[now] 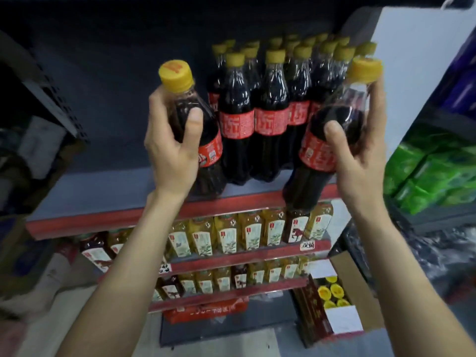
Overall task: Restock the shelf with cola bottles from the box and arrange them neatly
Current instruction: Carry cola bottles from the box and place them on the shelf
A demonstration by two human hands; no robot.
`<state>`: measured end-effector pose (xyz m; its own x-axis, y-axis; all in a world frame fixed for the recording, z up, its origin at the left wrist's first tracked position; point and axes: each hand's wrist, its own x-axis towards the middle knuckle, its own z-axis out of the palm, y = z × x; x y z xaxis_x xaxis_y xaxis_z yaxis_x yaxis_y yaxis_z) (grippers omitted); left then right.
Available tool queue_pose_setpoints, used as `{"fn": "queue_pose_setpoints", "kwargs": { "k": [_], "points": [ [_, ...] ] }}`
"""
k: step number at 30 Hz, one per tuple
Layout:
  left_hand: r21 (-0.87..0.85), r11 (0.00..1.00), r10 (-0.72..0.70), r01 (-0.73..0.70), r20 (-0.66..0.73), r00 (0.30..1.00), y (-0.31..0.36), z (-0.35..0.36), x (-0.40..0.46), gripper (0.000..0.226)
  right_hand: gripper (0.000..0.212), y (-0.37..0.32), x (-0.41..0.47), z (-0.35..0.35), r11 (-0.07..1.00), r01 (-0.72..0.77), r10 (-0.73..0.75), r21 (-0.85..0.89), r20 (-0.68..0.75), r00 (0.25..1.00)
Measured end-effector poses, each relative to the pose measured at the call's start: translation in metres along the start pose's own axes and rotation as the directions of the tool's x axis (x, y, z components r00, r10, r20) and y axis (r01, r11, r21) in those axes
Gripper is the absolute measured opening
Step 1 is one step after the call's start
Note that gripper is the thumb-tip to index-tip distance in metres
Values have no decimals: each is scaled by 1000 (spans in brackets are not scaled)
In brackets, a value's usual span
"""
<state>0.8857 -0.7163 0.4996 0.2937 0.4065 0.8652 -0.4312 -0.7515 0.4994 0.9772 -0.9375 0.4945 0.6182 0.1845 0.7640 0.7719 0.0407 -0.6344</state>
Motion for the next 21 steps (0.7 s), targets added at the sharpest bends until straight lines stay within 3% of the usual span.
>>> {"fn": "queue_pose_setpoints", "kwargs": {
  "k": [8,12,21],
  "points": [
    [183,976,-120,115,17,993,-40,32,18,46,67,34,36,35,994,59,-63,-97,-45,997],
    [159,964,-213,212,-12,977,-57,39,33,47,65,49,34,47,988,21,-33,-153,-77,997],
    [79,941,-338,329,154,929,-83,63,52,41,68,60,31,55,955,-37,-10,-294,-156,988]
  ]
}}
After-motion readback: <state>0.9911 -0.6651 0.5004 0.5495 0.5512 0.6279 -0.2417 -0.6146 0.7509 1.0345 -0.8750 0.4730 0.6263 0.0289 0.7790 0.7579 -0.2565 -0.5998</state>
